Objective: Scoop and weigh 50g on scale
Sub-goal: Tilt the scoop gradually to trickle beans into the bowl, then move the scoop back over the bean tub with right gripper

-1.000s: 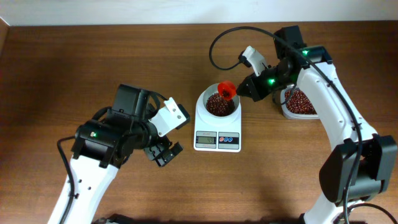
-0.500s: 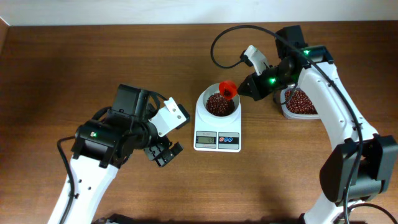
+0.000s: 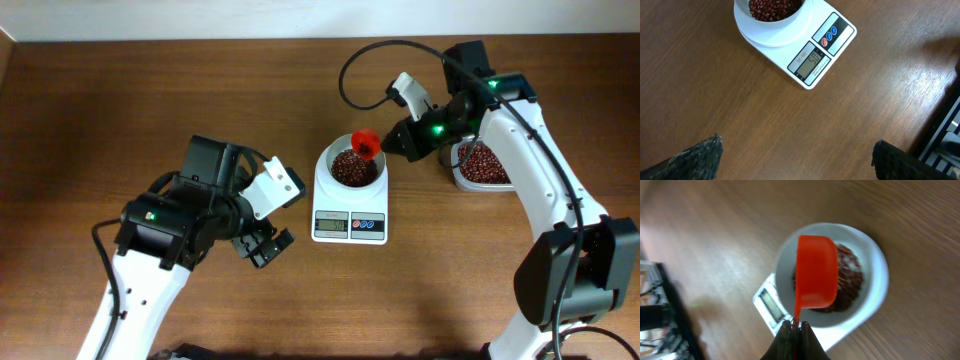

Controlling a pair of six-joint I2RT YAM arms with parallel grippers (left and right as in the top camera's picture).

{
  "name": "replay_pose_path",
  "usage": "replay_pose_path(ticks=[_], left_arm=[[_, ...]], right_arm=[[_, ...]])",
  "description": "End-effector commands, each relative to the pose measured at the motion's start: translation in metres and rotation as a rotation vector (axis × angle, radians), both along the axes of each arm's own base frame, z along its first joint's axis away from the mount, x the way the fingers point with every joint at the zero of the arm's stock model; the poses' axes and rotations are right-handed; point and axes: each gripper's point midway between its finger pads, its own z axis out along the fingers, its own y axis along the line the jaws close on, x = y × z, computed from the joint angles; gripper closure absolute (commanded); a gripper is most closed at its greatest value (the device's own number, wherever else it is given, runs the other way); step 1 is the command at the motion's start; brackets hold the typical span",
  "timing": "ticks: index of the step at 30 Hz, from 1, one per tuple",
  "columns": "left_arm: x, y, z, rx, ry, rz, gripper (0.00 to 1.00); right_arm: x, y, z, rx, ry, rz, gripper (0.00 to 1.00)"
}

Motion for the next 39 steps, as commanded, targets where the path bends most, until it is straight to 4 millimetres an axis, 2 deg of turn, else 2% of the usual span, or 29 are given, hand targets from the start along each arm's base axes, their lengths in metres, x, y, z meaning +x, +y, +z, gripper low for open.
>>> replay_pose_path(ticks=[1, 6, 9, 12, 18, 19, 23, 25, 27, 32, 36, 39], left_arm=[[0.003, 0.0, 0.007, -0.004, -0.025, -0.009, 0.01], [0.002, 0.0, 0.007, -0.004, -0.025, -0.009, 0.01], [0.002, 0.0, 0.007, -0.004, -0.025, -0.009, 0.01], [0.002, 0.0, 0.007, -0.004, -0.025, -0.009, 0.01], [0.002, 0.0, 0.006, -0.004, -0.025, -0.009, 0.01], [0.002, 0.0, 0.006, -0.004, -0.025, -0.009, 0.01], [0.002, 0.0, 0.006, -0.004, -0.025, -0.009, 0.01], [0.002, 0.0, 0.006, -0.004, -0.025, -0.009, 0.01], [0.002, 0.0, 0.006, -0.004, -0.025, -0.009, 0.01], [0.002, 0.0, 0.006, -0.004, -0.025, -0.009, 0.01], [0.002, 0.0, 0.006, -0.004, -0.025, -0.009, 0.01], [0.002, 0.0, 0.006, -0.004, -0.025, -0.009, 0.01]], right_arm=[[0.0, 0.009, 0.011, 0.072, -0.029, 0.053, 0.96], [-0.001, 0.011, 0.014, 0.098, -0.021, 0.054, 0.96], [-0.001, 0.01, 0.024, 0.171, -0.011, 0.052, 0.96], [0.002, -0.01, 0.031, 0.233, 0.023, 0.001, 0.96], [-0.002, -0.094, 0.025, 0.229, 0.136, -0.199, 0.96], [-0.006, -0.118, 0.02, 0.203, 0.16, -0.249, 0.96], [-0.02, -0.199, -0.007, 0.01, 0.245, -0.45, 0.96], [-0.029, -0.227, -0.022, -0.137, 0.304, -0.539, 0.96], [-0.035, -0.243, -0.031, -0.248, 0.346, -0.601, 0.96], [-0.029, -0.246, -0.026, -0.32, 0.363, -0.686, 0.96], [-0.021, -0.257, -0.015, -0.461, 0.32, -0.754, 0.96], [-0.016, -0.255, -0.011, -0.601, 0.266, -0.729, 0.96]])
